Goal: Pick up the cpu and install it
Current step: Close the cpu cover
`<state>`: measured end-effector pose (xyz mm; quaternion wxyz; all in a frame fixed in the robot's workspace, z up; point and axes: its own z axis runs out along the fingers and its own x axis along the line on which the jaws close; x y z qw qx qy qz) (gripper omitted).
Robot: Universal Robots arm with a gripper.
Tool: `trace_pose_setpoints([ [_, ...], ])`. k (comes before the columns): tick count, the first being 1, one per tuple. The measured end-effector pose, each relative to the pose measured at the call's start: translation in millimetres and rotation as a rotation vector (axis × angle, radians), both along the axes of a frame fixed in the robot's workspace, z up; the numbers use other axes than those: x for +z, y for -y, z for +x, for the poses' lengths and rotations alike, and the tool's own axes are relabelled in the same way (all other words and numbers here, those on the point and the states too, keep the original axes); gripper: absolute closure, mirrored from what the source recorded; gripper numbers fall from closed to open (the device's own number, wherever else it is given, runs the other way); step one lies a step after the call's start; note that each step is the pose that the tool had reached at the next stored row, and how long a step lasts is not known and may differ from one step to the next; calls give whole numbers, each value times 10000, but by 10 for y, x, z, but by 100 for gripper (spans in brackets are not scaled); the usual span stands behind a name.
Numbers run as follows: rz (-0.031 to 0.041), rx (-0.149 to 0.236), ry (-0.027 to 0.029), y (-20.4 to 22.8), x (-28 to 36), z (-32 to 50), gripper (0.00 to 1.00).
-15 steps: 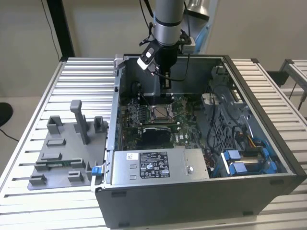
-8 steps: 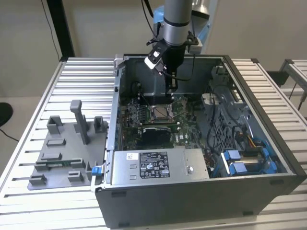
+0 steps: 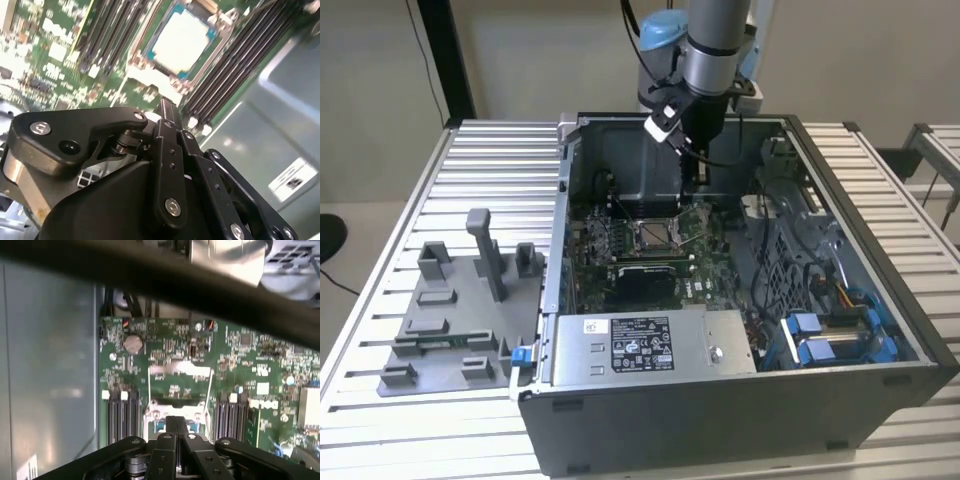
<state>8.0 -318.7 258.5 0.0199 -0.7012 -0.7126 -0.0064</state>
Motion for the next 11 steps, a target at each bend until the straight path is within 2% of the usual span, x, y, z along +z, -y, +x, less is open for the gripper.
trace_pose_setpoints([
  [2,-2,-1,-47,-1,-1,93,100],
  [4,-37,-1,-126,0,-2,183,100],
  [5,-64,-2,-179,0,-2,227,100],
  [6,-98,-1,-269,0,-3,258,100],
  [7,-134,-1,-426,0,-3,281,100],
  [10,-204,1,-972,0,-2,341,100],
  [11,-209,3,-1088,0,-2,378,100],
])
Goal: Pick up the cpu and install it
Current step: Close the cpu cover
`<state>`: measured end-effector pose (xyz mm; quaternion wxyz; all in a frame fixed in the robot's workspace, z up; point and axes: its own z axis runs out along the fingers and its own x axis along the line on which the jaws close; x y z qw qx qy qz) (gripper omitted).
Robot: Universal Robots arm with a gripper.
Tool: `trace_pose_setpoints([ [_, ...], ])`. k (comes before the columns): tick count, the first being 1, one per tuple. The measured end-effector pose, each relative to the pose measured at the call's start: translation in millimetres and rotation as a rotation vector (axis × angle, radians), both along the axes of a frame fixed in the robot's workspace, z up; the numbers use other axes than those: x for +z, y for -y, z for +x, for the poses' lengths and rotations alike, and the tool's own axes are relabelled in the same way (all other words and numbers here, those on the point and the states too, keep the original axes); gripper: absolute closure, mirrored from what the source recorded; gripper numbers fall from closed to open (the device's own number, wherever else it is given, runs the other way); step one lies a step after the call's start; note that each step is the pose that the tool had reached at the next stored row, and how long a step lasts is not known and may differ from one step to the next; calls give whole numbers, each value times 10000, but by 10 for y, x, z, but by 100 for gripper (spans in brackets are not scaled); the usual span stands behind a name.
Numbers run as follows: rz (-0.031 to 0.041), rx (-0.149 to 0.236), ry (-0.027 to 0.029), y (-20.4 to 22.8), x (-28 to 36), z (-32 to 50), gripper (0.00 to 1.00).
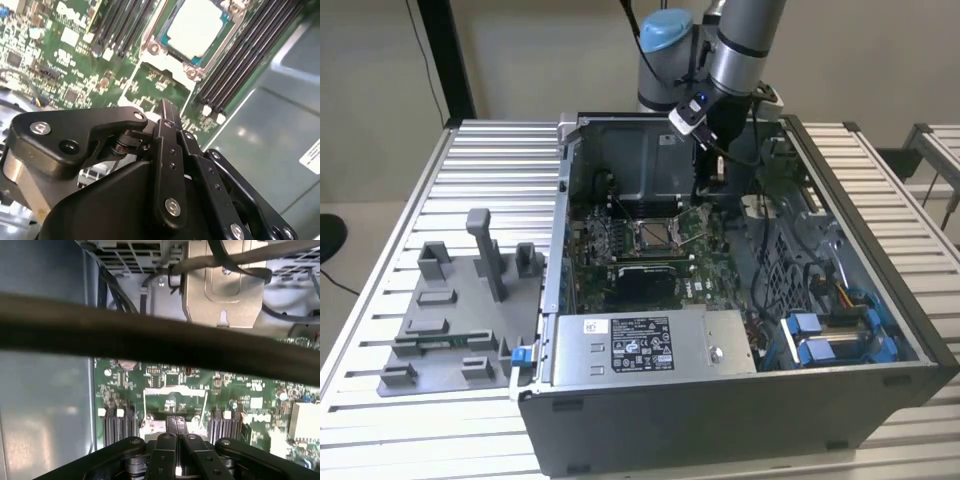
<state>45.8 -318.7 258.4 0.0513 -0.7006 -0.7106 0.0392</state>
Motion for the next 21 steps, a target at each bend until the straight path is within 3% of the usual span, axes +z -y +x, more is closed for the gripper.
trace_pose_setpoints([
  [3,1,1,-61,-1,-1,135,100],
  [11,0,34,-68,0,-10,344,100],
  [17,0,41,-78,3,-60,433,100],
  [21,3,44,-114,10,-108,474,100],
])
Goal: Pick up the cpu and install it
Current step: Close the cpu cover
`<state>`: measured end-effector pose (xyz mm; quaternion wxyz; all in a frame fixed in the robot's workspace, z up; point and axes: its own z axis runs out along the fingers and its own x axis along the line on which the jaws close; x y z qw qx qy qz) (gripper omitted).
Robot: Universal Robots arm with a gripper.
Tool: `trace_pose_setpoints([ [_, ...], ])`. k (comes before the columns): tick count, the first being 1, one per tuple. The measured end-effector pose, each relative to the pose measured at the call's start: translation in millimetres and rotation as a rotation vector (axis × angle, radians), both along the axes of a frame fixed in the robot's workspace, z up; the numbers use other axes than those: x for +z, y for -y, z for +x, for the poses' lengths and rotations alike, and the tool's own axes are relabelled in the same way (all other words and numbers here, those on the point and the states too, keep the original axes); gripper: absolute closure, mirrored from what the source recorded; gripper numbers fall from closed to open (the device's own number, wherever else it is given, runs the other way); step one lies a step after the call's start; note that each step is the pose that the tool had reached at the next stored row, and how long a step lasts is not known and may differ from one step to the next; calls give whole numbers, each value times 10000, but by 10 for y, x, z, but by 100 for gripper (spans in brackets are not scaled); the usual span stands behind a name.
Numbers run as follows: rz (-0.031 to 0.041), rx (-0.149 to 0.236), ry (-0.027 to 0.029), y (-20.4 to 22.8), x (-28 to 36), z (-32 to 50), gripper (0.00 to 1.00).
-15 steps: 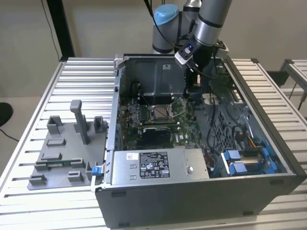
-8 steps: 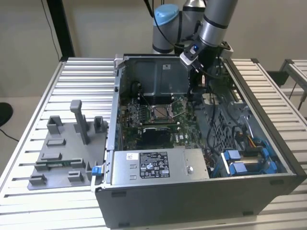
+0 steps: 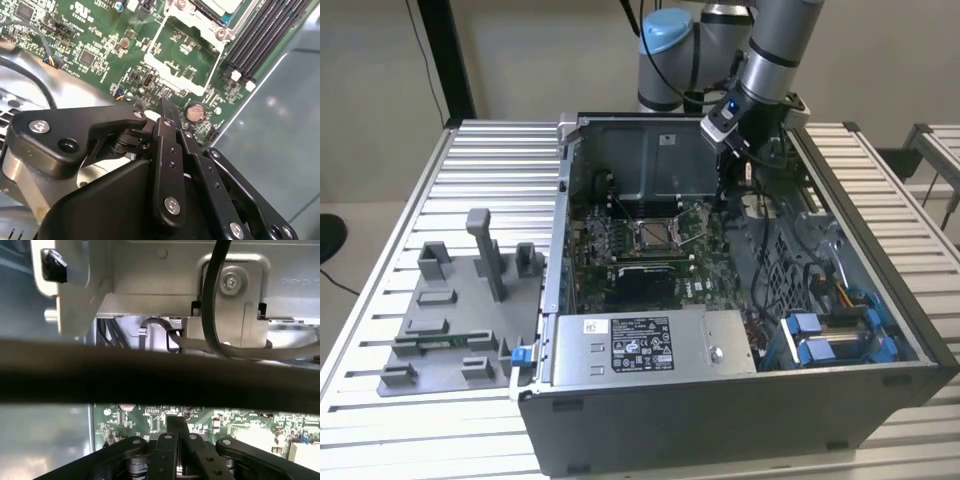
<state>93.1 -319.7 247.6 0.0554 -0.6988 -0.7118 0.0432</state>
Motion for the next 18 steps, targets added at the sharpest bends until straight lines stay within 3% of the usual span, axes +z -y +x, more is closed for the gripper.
trace_pose_setpoints([
  [13,-1,0,-177,17,-187,1,100],
  [18,-2,-1,-309,19,-214,0,100],
])
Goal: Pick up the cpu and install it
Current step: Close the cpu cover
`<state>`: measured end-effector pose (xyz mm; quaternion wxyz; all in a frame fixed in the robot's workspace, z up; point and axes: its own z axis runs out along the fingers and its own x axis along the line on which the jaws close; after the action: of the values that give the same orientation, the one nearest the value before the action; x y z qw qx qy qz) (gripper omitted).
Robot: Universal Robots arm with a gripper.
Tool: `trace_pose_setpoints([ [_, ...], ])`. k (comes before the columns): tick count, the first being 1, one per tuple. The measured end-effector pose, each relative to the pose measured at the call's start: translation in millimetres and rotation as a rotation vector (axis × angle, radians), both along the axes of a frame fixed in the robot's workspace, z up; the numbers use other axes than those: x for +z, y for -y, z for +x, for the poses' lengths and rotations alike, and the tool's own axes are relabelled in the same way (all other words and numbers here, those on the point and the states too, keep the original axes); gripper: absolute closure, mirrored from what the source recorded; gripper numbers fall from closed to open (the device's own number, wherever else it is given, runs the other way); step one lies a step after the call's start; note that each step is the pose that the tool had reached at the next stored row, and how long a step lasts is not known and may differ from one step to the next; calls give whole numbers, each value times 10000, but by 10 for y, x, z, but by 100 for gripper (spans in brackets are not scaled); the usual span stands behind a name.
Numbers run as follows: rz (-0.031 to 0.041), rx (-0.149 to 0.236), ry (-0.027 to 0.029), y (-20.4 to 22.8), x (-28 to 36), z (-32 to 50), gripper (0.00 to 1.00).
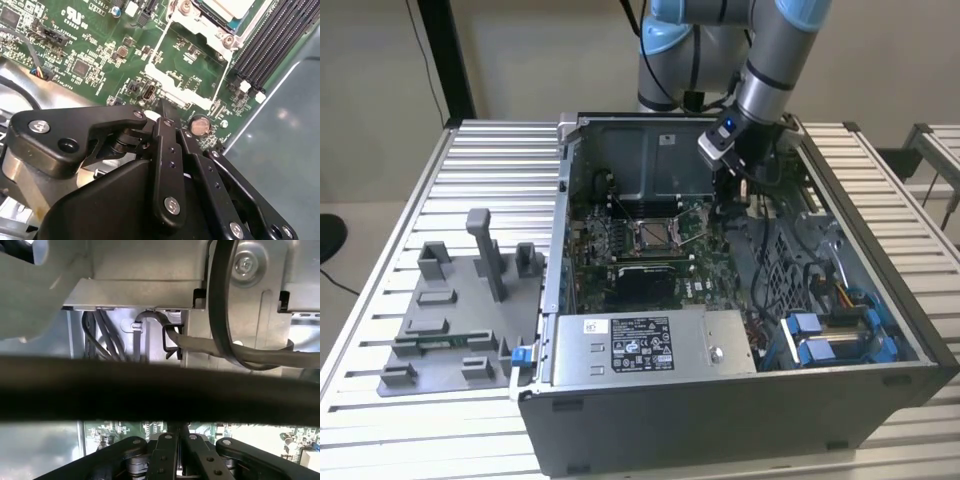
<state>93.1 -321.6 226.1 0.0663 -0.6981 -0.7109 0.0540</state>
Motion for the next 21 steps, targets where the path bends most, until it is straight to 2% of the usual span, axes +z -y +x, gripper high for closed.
trace_pose_setpoints([
  [4,1,0,-40,1,-20,0,100],
  [6,-1,1,-114,2,-21,0,100],
  [8,-2,2,-212,2,-20,1,100],
  [11,-7,3,-434,3,-19,1,100],
  [12,-5,0,-485,2,-21,3,100],
  [13,-3,0,-511,2,-22,7,100],
  [15,-6,0,-612,2,-22,9,100],
  [17,22,-9,-827,0,-26,-3,100],
  [21,2,-1,-1061,1,-20,0,100],
])
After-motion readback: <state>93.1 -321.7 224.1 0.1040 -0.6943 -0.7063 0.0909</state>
